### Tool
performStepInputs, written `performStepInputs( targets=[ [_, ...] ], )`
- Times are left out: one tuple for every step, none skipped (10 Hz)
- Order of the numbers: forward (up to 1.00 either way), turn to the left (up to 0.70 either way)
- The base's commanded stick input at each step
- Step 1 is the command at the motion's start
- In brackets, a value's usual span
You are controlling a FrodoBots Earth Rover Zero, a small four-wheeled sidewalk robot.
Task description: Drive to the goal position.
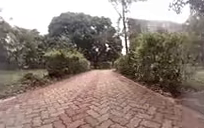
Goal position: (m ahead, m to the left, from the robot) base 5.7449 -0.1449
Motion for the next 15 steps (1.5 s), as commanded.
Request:
performStepInputs(
  targets=[
    [0.7,0.0],
    [0.7,0.0],
    [0.7,0.0],
    [0.7,0.0],
    [0.7,0.0],
    [0.7,0.0],
    [0.7,0.0],
    [0.7,0.0],
    [0.7,0.0],
    [0.7,0.0],
    [0.7,0.0],
    [0.7,0.0],
    [0.7,0.0],
    [0.7,0.0],
    [0.7,0.0]
  ],
)
